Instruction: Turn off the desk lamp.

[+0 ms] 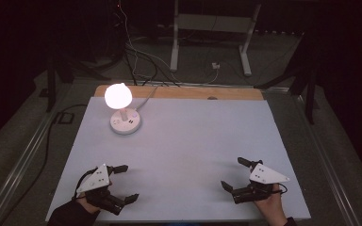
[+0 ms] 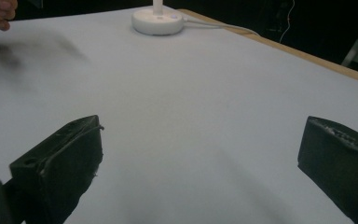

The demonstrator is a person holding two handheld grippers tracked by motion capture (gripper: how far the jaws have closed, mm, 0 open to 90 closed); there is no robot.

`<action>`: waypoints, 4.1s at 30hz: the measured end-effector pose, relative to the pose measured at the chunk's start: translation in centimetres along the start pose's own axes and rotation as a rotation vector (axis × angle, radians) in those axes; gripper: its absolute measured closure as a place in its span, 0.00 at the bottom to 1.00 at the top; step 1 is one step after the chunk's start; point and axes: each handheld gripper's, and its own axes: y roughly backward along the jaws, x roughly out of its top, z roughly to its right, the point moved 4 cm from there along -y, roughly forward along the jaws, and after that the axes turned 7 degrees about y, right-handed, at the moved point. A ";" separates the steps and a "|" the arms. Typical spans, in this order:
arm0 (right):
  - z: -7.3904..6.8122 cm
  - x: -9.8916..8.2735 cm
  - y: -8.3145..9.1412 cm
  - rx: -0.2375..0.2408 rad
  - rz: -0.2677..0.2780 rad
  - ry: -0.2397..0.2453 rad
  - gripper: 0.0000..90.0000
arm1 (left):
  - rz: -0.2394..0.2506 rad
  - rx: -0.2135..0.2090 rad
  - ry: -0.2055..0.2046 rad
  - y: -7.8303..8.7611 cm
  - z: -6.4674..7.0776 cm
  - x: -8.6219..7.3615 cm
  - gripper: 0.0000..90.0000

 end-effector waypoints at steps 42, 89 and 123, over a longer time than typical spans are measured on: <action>-0.1 0.3 0.2 -0.002 0.038 -0.021 0.00 | 0.076 0.044 0.028 0.4 -1.6 4.6 0.00; 0.0 0.3 0.3 0.019 0.044 -0.040 0.00 | 0.102 0.469 0.249 -3.7 -12.6 6.5 0.00; 0.0 0.1 0.1 0.035 0.036 -0.049 0.00 | -0.021 0.663 0.346 -6.2 -16.7 5.3 0.61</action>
